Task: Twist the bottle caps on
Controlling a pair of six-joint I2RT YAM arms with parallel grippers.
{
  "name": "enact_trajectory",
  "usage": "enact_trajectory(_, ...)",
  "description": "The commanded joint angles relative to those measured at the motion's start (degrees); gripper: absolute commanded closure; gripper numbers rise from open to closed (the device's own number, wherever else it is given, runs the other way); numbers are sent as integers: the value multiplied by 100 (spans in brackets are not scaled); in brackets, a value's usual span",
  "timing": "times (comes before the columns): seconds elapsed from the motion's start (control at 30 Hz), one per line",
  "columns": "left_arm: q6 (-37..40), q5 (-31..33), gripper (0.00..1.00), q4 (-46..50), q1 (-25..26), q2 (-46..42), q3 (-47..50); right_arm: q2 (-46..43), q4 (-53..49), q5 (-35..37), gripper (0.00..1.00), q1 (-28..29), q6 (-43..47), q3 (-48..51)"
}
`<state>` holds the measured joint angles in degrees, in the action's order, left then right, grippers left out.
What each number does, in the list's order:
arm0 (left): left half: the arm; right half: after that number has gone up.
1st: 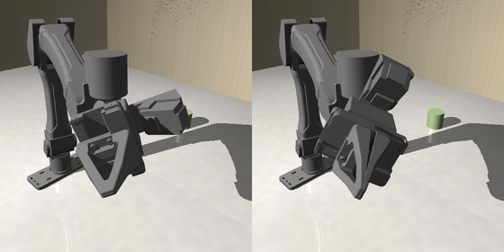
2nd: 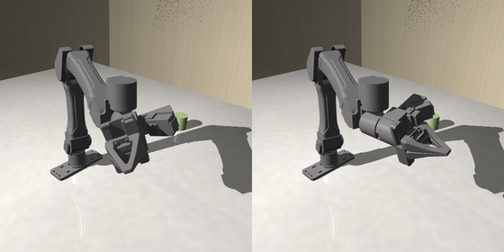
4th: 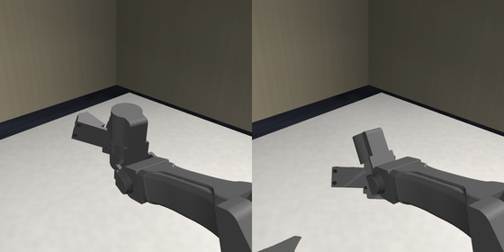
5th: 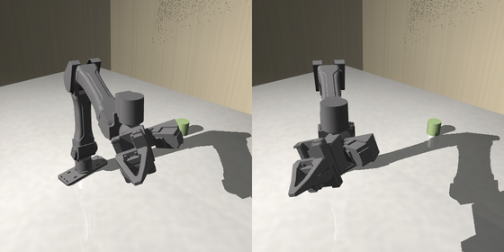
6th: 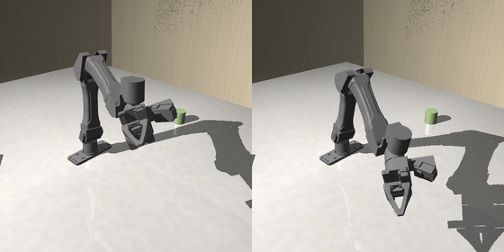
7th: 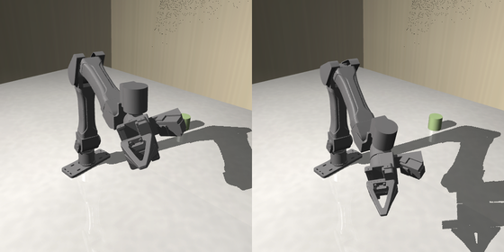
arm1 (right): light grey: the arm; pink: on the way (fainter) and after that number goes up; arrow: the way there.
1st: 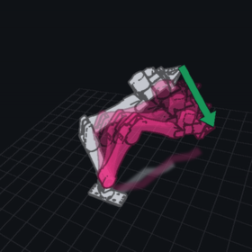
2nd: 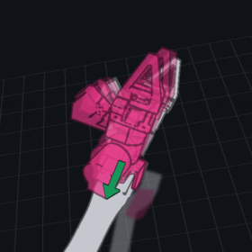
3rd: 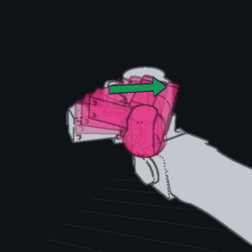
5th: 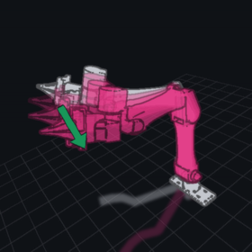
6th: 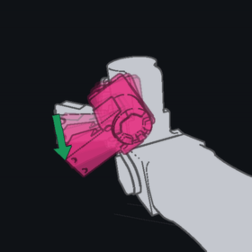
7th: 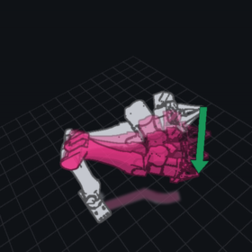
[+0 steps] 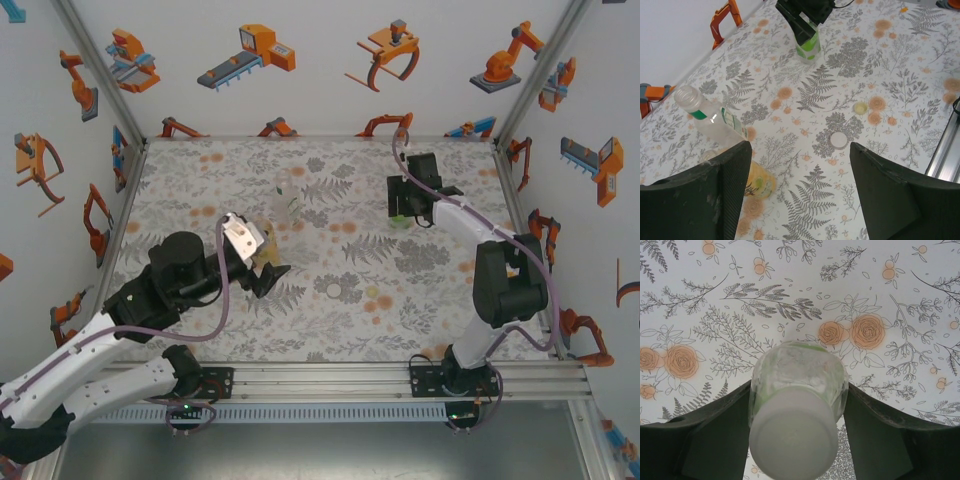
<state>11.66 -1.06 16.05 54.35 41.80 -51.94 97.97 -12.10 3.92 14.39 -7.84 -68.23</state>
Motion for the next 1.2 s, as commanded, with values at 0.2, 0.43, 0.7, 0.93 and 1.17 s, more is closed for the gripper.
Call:
enact_trajectory(0.2,-95,17,26,66,10,-113,50,-317,-85,-32,37,-17,24,-257)
enact_trajectory(0.43,-56,73,26,-1,12,-175,182,-684,-409,-54,38,-19,39,-463)
enact_trajectory(0.7,-23,210,25,44,7,-367,344,-1164,-732,-313,41,-12,18,-604)
enact_trajectory(0.93,-23,344,25,225,6,-646,421,-1547,-692,-928,46,108,-45,-607)
enact_trajectory(1.17,-109,498,24,418,7,-1008,483,-1799,-125,-1847,46,333,-141,-411)
